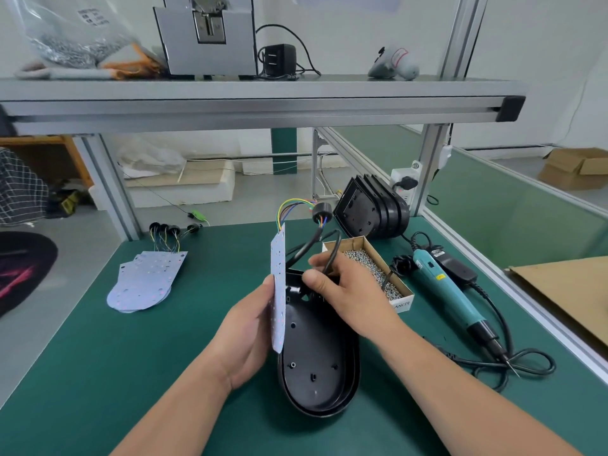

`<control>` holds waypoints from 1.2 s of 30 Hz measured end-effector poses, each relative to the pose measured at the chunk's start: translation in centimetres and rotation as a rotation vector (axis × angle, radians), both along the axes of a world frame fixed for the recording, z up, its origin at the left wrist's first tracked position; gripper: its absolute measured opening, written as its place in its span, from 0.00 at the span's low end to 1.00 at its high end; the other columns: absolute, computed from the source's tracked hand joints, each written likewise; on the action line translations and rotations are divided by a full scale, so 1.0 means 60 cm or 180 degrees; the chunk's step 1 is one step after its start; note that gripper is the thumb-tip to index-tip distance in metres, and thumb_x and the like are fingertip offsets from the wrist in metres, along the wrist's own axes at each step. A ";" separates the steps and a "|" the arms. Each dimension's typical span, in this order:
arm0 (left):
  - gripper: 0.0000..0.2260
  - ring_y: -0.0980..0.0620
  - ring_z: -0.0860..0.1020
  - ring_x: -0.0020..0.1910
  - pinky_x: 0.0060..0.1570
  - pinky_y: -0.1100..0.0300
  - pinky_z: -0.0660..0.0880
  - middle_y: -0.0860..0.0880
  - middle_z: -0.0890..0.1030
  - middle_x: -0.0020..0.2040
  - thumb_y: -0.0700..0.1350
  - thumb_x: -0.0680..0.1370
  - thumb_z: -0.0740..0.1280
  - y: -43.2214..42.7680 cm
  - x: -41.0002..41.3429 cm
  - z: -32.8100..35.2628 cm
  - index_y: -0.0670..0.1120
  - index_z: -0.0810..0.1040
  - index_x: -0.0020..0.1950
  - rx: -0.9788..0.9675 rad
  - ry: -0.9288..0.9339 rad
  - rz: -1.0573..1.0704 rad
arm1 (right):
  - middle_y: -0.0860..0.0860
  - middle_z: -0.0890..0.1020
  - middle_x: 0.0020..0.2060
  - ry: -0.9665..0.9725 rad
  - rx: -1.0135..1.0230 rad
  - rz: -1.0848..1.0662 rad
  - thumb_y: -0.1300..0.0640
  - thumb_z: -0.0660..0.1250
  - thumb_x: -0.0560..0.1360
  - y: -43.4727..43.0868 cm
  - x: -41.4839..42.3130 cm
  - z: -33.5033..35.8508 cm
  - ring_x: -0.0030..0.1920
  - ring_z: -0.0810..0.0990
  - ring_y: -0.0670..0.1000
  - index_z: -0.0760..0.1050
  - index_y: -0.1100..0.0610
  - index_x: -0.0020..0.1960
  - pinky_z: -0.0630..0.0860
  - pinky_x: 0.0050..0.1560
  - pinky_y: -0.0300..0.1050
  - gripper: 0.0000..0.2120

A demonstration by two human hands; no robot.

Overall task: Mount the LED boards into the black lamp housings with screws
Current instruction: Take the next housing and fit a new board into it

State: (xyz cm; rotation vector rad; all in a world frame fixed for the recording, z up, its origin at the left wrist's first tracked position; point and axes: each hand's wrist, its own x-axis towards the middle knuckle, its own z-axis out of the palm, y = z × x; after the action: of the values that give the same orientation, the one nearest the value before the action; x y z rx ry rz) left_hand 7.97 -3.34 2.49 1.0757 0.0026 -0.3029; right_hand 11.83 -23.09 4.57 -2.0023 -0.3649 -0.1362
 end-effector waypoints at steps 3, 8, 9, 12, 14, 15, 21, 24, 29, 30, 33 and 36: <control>0.27 0.38 0.77 0.73 0.74 0.42 0.73 0.38 0.79 0.72 0.63 0.84 0.61 0.009 0.003 -0.007 0.45 0.80 0.72 0.0088 0.0050 0.0013 | 0.44 0.85 0.55 0.0238 -0.0087 0.0211 0.35 0.74 0.72 -0.007 0.001 -0.002 0.59 0.83 0.44 0.77 0.46 0.66 0.76 0.64 0.44 0.27; 0.28 0.40 0.75 0.75 0.74 0.43 0.71 0.40 0.77 0.75 0.64 0.85 0.61 0.003 0.003 -0.004 0.46 0.77 0.76 0.0085 -0.0036 -0.0111 | 0.40 0.85 0.43 0.0094 0.0400 0.0058 0.36 0.74 0.75 0.006 -0.003 -0.004 0.44 0.82 0.40 0.79 0.47 0.60 0.75 0.49 0.36 0.20; 0.27 0.40 0.76 0.74 0.73 0.44 0.73 0.40 0.78 0.74 0.64 0.84 0.62 0.001 0.003 -0.003 0.47 0.79 0.75 0.0118 -0.0051 -0.0051 | 0.39 0.83 0.40 -0.0025 0.0450 -0.0065 0.36 0.71 0.77 0.010 -0.002 -0.004 0.42 0.81 0.40 0.80 0.47 0.56 0.74 0.47 0.35 0.16; 0.23 0.39 0.76 0.73 0.76 0.40 0.70 0.40 0.79 0.73 0.61 0.86 0.60 0.004 0.002 -0.002 0.49 0.80 0.73 0.0419 -0.0187 0.0063 | 0.43 0.84 0.40 -0.0172 0.0901 -0.0505 0.42 0.64 0.83 0.012 0.002 -0.001 0.43 0.81 0.41 0.81 0.50 0.47 0.74 0.47 0.38 0.15; 0.20 0.44 0.82 0.62 0.69 0.44 0.76 0.43 0.84 0.64 0.60 0.84 0.63 0.011 0.002 0.002 0.50 0.84 0.66 0.0629 -0.0260 0.0149 | 0.48 0.82 0.38 -0.0310 0.0941 -0.0562 0.44 0.64 0.84 0.008 0.006 -0.001 0.42 0.78 0.42 0.81 0.55 0.46 0.73 0.46 0.44 0.17; 0.18 0.48 0.83 0.55 0.61 0.48 0.78 0.46 0.85 0.58 0.60 0.82 0.64 0.015 0.001 0.007 0.51 0.86 0.61 0.0769 -0.0356 0.0217 | 0.54 0.81 0.39 -0.0368 0.0849 -0.0522 0.44 0.65 0.84 0.007 0.006 -0.002 0.41 0.75 0.44 0.80 0.57 0.46 0.71 0.46 0.49 0.18; 0.30 0.51 0.72 0.43 0.49 0.51 0.66 0.49 0.77 0.44 0.67 0.76 0.67 0.049 0.000 0.022 0.38 0.78 0.51 0.1604 -0.0982 0.0320 | 0.39 0.80 0.36 -0.0220 0.0902 -0.0741 0.62 0.69 0.82 -0.014 0.020 0.013 0.39 0.76 0.39 0.80 0.49 0.42 0.70 0.44 0.35 0.13; 0.31 0.50 0.73 0.43 0.49 0.51 0.67 0.49 0.77 0.44 0.68 0.75 0.68 0.046 -0.003 0.024 0.38 0.78 0.51 0.1625 -0.0955 0.0316 | 0.55 0.75 0.36 -0.0363 0.0610 -0.0537 0.47 0.67 0.84 -0.015 0.012 0.019 0.40 0.71 0.48 0.78 0.61 0.42 0.66 0.42 0.43 0.19; 0.28 0.48 0.76 0.44 0.52 0.49 0.70 0.45 0.81 0.47 0.63 0.75 0.72 0.034 -0.007 0.023 0.38 0.78 0.53 0.1070 -0.0669 0.0613 | 0.52 0.76 0.35 -0.0456 0.0662 -0.0500 0.55 0.66 0.85 -0.018 0.010 0.013 0.40 0.72 0.49 0.76 0.54 0.37 0.67 0.44 0.45 0.18; 0.27 0.47 0.78 0.46 0.52 0.49 0.71 0.44 0.82 0.49 0.62 0.75 0.73 0.032 -0.007 0.021 0.37 0.78 0.54 0.0899 -0.0562 0.0696 | 0.48 0.76 0.34 -0.0475 0.0628 -0.0545 0.60 0.65 0.84 -0.020 0.012 0.011 0.39 0.72 0.50 0.75 0.51 0.36 0.68 0.44 0.46 0.17; 0.18 0.46 0.84 0.48 0.46 0.51 0.81 0.45 0.87 0.55 0.58 0.78 0.74 0.025 -0.006 0.016 0.43 0.83 0.54 0.0490 -0.0311 0.0875 | 0.49 0.81 0.37 -0.0565 0.0621 -0.0756 0.54 0.63 0.81 -0.024 0.021 0.003 0.41 0.76 0.51 0.80 0.51 0.43 0.71 0.46 0.48 0.11; 0.16 0.46 0.86 0.54 0.45 0.51 0.84 0.44 0.86 0.62 0.55 0.81 0.69 0.013 -0.007 0.012 0.45 0.83 0.62 0.0074 -0.0016 0.0710 | 0.43 0.79 0.37 -0.0592 0.0780 -0.0829 0.50 0.63 0.86 -0.022 0.025 -0.001 0.40 0.76 0.44 0.80 0.48 0.45 0.70 0.44 0.39 0.12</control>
State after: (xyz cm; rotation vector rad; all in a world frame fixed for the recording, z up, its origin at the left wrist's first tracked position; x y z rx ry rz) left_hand 7.52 -2.58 3.24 1.0882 0.1210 -0.0991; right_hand 13.31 -24.44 4.51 -1.7905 -0.1920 -0.5095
